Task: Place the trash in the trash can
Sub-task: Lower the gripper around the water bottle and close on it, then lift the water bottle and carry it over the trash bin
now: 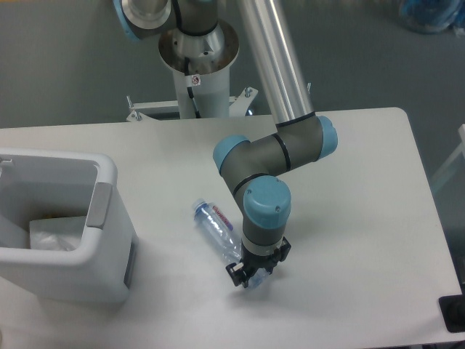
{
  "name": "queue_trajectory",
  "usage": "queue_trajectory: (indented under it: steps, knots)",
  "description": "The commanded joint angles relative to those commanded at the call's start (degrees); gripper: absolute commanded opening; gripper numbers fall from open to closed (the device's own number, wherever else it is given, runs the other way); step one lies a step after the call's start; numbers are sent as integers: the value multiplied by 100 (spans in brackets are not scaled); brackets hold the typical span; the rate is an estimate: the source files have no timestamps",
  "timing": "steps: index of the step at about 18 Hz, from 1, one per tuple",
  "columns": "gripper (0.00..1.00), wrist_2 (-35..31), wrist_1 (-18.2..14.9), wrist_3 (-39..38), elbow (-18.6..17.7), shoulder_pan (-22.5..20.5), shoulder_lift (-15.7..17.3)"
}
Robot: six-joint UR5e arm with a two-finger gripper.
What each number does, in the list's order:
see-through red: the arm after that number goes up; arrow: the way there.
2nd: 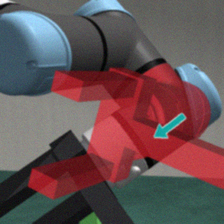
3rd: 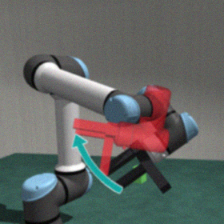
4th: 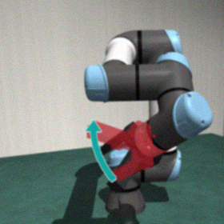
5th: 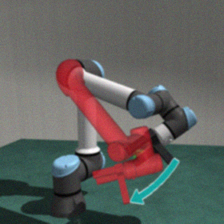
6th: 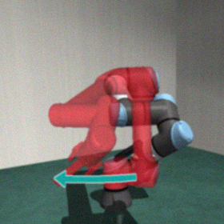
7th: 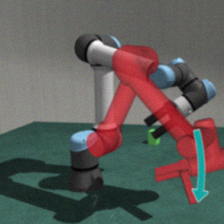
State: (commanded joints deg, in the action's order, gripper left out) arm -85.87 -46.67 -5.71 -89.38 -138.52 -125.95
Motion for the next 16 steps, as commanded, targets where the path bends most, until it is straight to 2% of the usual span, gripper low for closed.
queue_trajectory:
  steps: [1, 5, 7, 11, 13, 16]
  knots:
    - [55, 0, -9, -9, 0, 9, 9]
    - [55, 0, -26, -17, 9, 26, 96]
    - [55, -9, -53, -9, 0, 26, 316]
    - [55, 9, 26, 17, 52, 26, 974]
    - [55, 9, 114, 9, 324, 35, 1230]
    - [55, 44, 158, -9, 991, 96, 1406]
